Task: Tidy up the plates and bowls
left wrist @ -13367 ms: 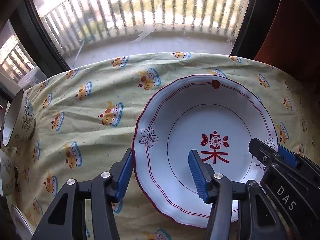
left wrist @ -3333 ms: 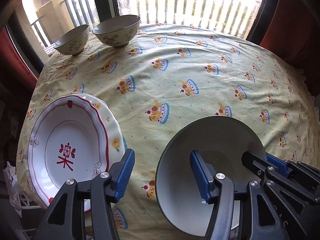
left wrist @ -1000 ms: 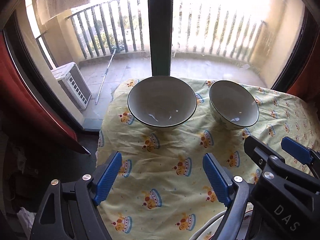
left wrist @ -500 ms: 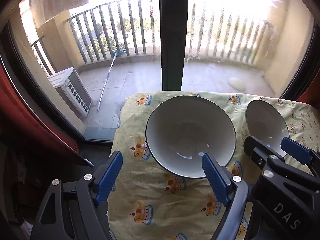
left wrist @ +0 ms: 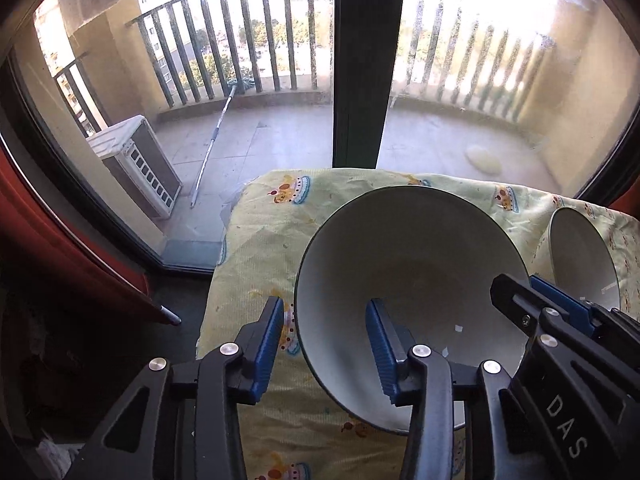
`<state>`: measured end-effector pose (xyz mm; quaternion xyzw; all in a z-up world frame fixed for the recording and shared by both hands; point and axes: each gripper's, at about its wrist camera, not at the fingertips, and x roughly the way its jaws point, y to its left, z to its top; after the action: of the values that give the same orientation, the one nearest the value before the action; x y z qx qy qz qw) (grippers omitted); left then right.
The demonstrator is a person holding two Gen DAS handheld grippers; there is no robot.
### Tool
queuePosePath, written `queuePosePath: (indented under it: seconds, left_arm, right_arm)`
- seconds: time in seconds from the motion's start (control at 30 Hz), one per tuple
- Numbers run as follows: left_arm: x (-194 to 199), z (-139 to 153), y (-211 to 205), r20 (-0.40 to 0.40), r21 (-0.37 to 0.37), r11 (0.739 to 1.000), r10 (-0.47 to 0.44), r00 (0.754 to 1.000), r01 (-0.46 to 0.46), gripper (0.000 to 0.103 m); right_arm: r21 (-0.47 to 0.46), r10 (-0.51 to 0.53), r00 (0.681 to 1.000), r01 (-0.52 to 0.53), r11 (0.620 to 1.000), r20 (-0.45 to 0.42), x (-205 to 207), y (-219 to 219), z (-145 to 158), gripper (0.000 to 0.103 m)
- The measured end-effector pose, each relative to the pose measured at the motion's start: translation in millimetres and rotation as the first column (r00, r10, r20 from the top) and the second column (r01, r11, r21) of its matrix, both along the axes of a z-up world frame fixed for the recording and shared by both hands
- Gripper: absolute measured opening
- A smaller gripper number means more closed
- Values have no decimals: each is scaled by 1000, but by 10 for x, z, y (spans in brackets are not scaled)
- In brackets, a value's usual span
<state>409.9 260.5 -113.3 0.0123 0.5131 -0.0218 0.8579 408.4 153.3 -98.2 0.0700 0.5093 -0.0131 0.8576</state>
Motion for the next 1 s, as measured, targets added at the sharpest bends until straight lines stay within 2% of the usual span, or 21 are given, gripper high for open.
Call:
queuePosePath:
  seconds: [0.03,0.17,0.23,0.37,0.63,1.0]
  left_arm:
    - [15,-20,2,-2,-6,1000,2,1000,-2,37]
    - [62,-45,2,6,-9,1000,4,1000,-4,27]
    - [81,-46,-12,9,0,1000,2,1000,-2,22]
    - [79,-40,-26,6,13,1000,-7,1000,7,20]
    - [-45,-36,-41,-25,34,999,-24,999,25,20]
    - [-485,-12,-270,-65,41,997,-61,996,64,20]
  right_arm:
    - [0,2,1000,-2,1000,-8,27,8,-29,25]
    - [12,-8,1000,8,1000,-15,111,-2,-122,24]
    - [16,-10,1000,11,1000,-16,147,2,-146,18]
    - [4,-10,1000,10,1000,-4,164,4,-153,18]
    - [17,-3,999,4,1000,-45,78,-6,-138,17]
    - [27,-6,996,8,1000,-90,-392,-192,-85,17]
